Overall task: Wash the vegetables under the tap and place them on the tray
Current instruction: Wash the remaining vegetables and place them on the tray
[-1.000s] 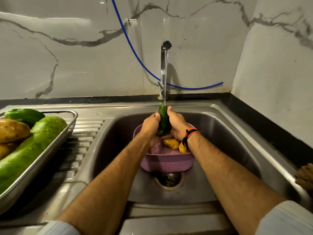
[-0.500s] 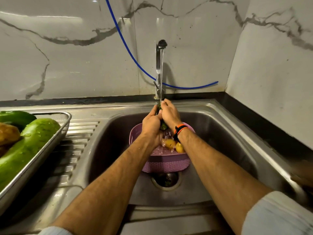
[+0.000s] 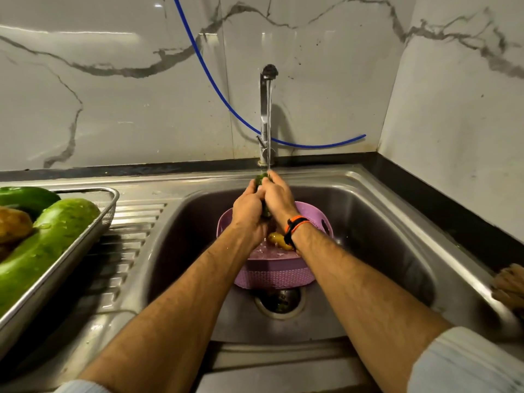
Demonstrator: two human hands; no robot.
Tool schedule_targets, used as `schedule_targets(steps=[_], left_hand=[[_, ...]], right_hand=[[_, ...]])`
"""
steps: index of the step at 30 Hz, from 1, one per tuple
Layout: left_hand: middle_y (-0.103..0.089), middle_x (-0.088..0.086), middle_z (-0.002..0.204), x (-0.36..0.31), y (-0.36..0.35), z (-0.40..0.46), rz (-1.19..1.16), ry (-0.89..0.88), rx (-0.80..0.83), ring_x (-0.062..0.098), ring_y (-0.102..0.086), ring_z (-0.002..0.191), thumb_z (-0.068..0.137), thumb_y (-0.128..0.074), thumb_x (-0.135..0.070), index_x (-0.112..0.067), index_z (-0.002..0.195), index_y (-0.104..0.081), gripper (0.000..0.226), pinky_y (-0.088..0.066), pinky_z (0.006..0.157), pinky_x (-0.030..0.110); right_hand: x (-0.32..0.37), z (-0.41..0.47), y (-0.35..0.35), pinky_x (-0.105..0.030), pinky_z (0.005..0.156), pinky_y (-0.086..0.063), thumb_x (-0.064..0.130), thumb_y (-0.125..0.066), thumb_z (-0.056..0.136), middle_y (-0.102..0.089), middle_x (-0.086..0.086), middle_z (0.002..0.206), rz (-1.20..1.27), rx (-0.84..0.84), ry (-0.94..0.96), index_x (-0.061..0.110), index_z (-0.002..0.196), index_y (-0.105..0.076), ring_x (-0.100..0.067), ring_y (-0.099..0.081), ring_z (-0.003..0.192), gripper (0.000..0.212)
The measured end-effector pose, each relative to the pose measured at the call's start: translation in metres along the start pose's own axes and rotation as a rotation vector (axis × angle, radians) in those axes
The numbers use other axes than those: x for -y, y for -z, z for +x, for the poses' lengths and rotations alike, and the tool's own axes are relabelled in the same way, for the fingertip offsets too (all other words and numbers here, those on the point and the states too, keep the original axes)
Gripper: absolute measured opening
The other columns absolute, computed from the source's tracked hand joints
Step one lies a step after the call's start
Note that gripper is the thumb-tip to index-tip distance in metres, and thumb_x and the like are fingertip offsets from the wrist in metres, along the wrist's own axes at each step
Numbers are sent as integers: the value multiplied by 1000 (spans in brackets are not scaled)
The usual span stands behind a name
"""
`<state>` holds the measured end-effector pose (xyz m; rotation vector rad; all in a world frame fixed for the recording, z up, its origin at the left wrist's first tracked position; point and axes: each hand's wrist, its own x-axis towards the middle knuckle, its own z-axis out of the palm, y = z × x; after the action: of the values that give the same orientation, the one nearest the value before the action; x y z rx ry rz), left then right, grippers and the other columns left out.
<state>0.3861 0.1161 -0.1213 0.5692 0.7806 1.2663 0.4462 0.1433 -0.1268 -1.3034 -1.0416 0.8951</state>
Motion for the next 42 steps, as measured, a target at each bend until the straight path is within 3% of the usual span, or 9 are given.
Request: schedule_targets(steps=[9,14,18,22,26,30,34,39,42], left_hand=[[-58,15,137,0,-3,-1,8,-26,-25,28,-57,124,103,-42,1,-15,148,-44,48,-43,111,43],[-62,15,133,-1,-2,-1,200,-91,25,30,-59,122,101,-47,1,-14,144,-49,46,-47,107,49],[-62,16,132,-9,-1,-4,127,-86,23,25,-63,113,105,-39,-5,-11,142,-52,39,-51,101,42],[-64,14,123,-11,2,-5,116,-74,-10,17,-64,93,105,-38,-3,-11,140,-51,39,-56,77,28],[-65,12,101,1,-1,-2,142,9,-65,19,-61,85,104,-41,-15,-9,101,-64,25,-52,71,30],[-68,13,112,-3,-2,-5,-83,54,3,23,-65,98,106,-37,-14,-10,127,-60,31,-55,79,35],[-59,15,135,-3,-1,-2,-41,1,22,25,-62,113,106,-39,-8,-18,147,-45,43,-52,96,41],[-57,14,139,-2,4,6,-29,-69,46,26,-57,126,102,-43,-2,-12,149,-42,48,-44,111,38],[-52,14,144,-1,2,1,-96,-9,115,28,-49,134,103,-36,3,-10,149,-42,47,-37,116,39]], right_hand=[[-3,-2,-2,-42,115,-34,22,-44,101,-44,-5,150,28,39,-16,20,148,-41,-24,-43,137,47],[-1,2,9,-44,114,-36,30,-45,102,-45,-4,148,85,17,-66,23,150,-36,-24,-45,135,49],[1,0,11,-46,101,-49,27,-51,100,-62,-7,124,110,31,-63,18,129,-57,-27,-60,114,31],[6,3,13,-47,92,-50,11,-47,100,-63,-17,97,478,-56,-147,2,109,-61,-31,-60,93,19],[3,-2,8,-48,95,-51,18,-45,102,-63,-22,113,509,-40,-238,3,126,-57,-33,-62,100,31],[-3,-1,6,-50,100,-50,30,-41,104,-68,-18,115,185,-20,-183,14,97,-65,-33,-64,107,29],[-2,1,13,-41,112,-39,24,-40,104,-57,-11,138,-152,-121,39,10,135,-56,-27,-52,129,37],[-5,-10,-12,-42,115,-34,42,-41,102,-49,-8,146,-57,59,15,18,144,-47,-26,-45,136,49],[1,2,-2,-40,119,-26,35,-40,104,-34,-5,157,-34,84,0,18,152,-32,-24,-33,144,52]])
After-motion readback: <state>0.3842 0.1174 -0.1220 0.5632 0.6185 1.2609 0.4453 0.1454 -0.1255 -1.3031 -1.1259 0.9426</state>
